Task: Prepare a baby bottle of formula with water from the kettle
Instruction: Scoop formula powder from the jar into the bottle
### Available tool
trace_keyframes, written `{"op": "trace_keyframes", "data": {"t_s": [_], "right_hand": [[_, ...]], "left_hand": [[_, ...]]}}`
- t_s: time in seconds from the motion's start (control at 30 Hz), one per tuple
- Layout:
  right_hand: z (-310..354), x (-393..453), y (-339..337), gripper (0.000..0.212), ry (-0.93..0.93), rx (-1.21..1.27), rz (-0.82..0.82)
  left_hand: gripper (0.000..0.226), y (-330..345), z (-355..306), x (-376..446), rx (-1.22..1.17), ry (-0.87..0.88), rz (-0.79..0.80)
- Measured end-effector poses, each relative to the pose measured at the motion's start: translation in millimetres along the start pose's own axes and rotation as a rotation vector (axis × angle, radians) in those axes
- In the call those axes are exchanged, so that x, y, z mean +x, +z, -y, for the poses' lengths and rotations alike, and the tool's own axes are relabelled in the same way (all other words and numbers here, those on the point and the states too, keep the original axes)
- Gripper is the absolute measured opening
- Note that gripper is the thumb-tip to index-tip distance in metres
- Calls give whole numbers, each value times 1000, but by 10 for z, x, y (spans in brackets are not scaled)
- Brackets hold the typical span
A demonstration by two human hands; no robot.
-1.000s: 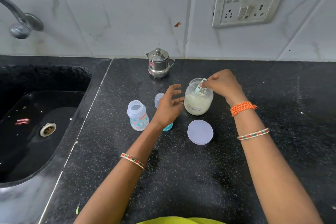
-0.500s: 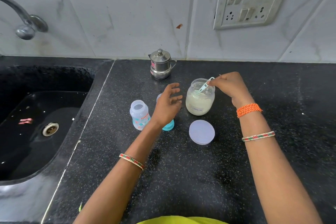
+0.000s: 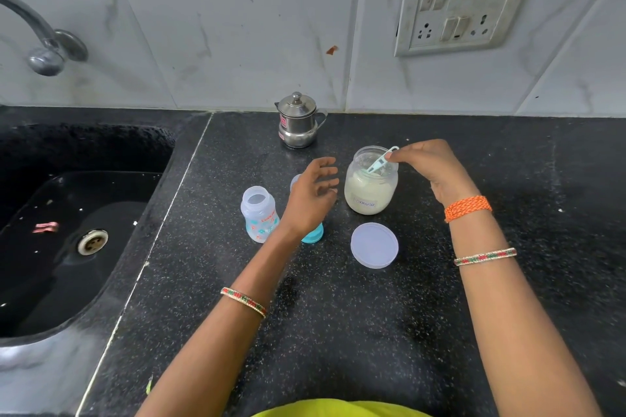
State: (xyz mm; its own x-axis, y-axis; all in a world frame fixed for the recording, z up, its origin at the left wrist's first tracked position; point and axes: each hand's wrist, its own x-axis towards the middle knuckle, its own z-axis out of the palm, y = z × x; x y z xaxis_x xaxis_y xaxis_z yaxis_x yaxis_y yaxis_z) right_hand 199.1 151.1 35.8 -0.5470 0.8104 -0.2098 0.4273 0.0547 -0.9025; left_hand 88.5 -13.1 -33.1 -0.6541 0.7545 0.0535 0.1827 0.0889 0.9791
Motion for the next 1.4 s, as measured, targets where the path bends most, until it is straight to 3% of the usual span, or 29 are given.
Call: {"op": "trace_keyframes", "data": {"t_s": [0.17, 0.3, 0.47, 0.63, 0.83, 0.93, 1.03, 1.2, 1.4], "right_hand": [[-7, 20, -8, 23, 12, 29, -22], [-21, 8, -56, 10, 11, 71, -71], [-3, -24, -123, 22, -23, 173, -169], [134, -132, -155, 10, -106, 262, -244], [330, -348, 67, 15, -218, 328, -170], [361, -473, 375, 15, -223, 331, -65], [335, -571, 732, 16, -213, 297, 17], [274, -671, 1175, 15, -244, 213, 114], [237, -716, 1364, 14, -382, 75, 79]], "left_hand": [[52, -20, 6, -14, -19, 0, -14], [51, -31, -22, -23, -23, 17, -34], [48, -31, -96, -42, -47, 61, -72], [47, -82, -255, -93, -105, 169, -143], [41, -415, -365, -324, -210, 349, -416], [40, -669, -216, -506, -132, 332, -633], [40, -864, -4, -676, -142, 256, -728], [44, -984, 216, -855, -99, 145, -639], [58, -957, 386, -934, -33, 4, -438]]}}
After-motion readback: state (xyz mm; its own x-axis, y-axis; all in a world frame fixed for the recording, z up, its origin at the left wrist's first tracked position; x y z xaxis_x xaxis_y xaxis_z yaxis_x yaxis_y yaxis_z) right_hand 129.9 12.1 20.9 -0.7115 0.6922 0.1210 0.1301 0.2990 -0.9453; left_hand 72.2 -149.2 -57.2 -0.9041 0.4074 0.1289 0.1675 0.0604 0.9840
